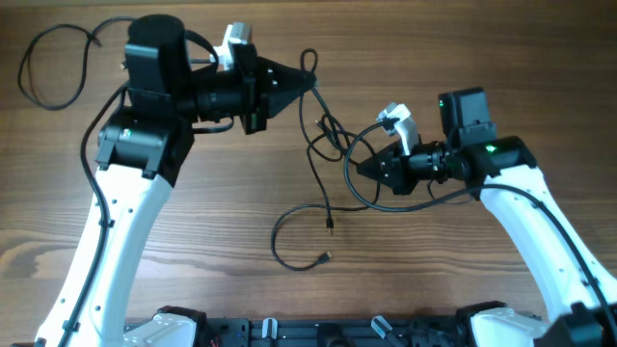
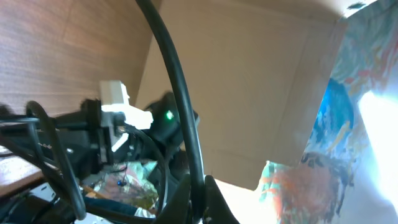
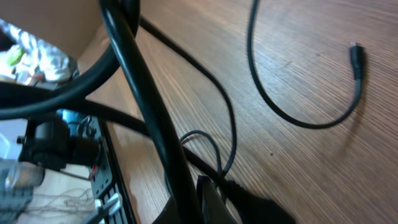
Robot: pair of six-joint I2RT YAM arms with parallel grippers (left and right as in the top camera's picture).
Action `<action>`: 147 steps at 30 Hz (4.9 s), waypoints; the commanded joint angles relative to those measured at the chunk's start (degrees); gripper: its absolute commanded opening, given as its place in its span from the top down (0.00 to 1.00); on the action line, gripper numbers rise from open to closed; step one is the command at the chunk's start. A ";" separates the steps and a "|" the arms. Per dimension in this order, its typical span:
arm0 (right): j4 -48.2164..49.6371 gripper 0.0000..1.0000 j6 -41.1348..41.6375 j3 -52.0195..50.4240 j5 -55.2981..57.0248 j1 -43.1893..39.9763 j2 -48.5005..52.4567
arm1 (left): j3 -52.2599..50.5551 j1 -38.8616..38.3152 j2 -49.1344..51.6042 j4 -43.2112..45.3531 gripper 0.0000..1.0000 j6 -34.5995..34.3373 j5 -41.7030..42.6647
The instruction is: Untangle cables
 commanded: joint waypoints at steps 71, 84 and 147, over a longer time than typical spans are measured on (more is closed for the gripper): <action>-13.55 0.96 50.51 17.20 44.02 0.07 -34.58 | -5.64 -20.63 8.66 -6.75 0.73 28.57 -35.95; -16.57 0.96 40.59 17.18 33.57 0.07 -31.74 | -2.08 -20.35 8.17 -7.13 0.26 26.29 -32.26; -8.33 0.96 32.44 17.18 5.68 12.57 -6.56 | -1.95 -10.51 1.90 -8.61 0.69 -15.13 -10.45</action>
